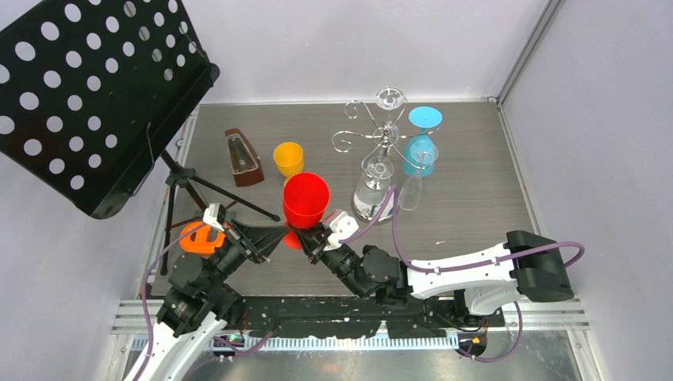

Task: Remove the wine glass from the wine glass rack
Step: Pick up the wine glass at the center of the board, then place the wine glass at the center of the board.

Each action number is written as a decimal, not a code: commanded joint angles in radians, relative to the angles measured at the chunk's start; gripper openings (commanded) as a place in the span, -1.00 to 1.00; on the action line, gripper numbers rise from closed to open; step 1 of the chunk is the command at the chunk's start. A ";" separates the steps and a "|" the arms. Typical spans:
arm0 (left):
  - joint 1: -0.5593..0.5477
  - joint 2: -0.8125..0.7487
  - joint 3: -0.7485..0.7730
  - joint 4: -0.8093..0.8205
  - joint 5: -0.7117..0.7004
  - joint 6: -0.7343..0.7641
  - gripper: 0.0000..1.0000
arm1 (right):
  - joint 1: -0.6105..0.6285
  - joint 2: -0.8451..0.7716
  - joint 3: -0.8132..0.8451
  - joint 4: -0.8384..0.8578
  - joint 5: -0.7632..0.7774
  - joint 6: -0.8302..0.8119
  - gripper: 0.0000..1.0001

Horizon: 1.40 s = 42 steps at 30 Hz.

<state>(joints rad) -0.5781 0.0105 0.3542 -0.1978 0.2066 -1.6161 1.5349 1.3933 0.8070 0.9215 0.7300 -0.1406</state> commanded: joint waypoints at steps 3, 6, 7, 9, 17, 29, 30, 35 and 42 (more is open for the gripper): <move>0.002 -0.105 0.007 0.093 0.105 0.027 -1.00 | 0.007 -0.043 -0.002 0.069 0.004 -0.027 -0.89; 0.002 -0.068 -0.014 0.124 0.162 0.040 -0.49 | 0.007 -0.066 -0.013 0.050 0.011 -0.045 -0.89; 0.002 -0.059 -0.015 0.120 0.175 0.054 -0.17 | 0.007 -0.081 -0.021 0.035 0.015 -0.049 -0.89; 0.001 -0.049 -0.013 0.088 0.180 0.089 0.27 | 0.007 -0.109 -0.038 0.003 0.022 -0.062 -0.89; 0.002 -0.014 0.025 -0.018 0.163 0.238 0.64 | 0.007 -0.302 -0.084 -0.300 0.040 -0.097 -0.89; 0.002 0.216 0.245 -0.248 0.186 0.531 0.66 | 0.010 -0.524 -0.069 -0.950 0.028 -0.162 -0.89; 0.001 0.226 0.262 -0.266 0.181 0.553 0.66 | 0.010 -0.531 -0.060 -1.014 0.030 -0.165 -0.89; 0.002 0.264 0.371 -0.406 0.115 0.658 0.68 | 0.018 -0.521 -0.032 -1.191 0.066 -0.187 -0.89; 0.001 0.317 0.422 -0.441 0.131 0.688 0.68 | 0.038 -0.455 -0.013 -1.285 0.107 -0.219 -0.89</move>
<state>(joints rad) -0.5758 0.2890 0.7452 -0.6018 0.3321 -0.9852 1.5570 0.9169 0.7437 -0.3103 0.7856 -0.3241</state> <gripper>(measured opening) 0.840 0.173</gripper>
